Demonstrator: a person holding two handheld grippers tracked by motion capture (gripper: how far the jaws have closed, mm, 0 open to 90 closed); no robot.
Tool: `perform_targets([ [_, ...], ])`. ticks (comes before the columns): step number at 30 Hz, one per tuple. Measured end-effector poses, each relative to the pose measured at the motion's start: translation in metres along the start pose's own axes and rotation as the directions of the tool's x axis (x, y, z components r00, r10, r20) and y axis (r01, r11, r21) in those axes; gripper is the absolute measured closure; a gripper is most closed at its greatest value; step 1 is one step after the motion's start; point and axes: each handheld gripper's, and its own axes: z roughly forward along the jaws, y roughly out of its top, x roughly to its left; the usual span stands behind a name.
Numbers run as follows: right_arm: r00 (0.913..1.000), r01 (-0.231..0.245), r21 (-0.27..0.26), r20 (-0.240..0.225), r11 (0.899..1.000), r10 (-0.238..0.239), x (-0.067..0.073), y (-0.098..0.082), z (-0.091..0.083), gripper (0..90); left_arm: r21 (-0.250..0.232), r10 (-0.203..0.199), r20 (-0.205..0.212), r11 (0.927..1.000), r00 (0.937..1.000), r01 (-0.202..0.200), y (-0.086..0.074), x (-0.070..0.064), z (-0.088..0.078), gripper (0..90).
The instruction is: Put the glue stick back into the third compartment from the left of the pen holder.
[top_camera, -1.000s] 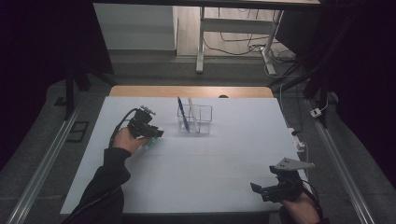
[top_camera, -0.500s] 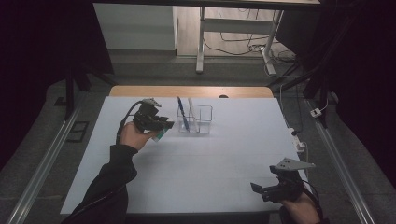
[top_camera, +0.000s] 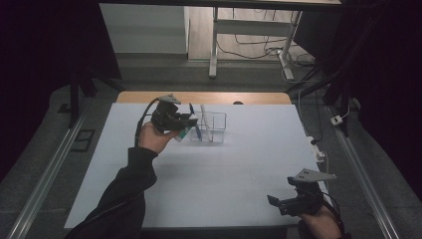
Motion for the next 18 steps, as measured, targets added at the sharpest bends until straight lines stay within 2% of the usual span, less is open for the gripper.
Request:
perform_targets([
  [6,1.0000,0.000,-0.002,-0.002,1.000,0.000,0.000,0.000,0.000,0.0,-0.031,0.011,0.003,0.9995,0.9999,-0.011,0.012,-0.004,0.007,64.5],
  [14,0.9999,-0.001,-0.007,-0.011,1.000,0.001,0.000,0.000,0.000,0.0,-0.076,0.004,0.010,0.9971,0.9999,-0.003,0.025,-0.007,0.024,64.6],
  [18,0.9999,-0.004,-0.011,-0.013,1.000,0.003,0.000,-0.001,-0.001,0.0,-0.073,0.016,0.008,0.9972,0.9998,-0.016,0.032,-0.008,0.035,64.5],
])
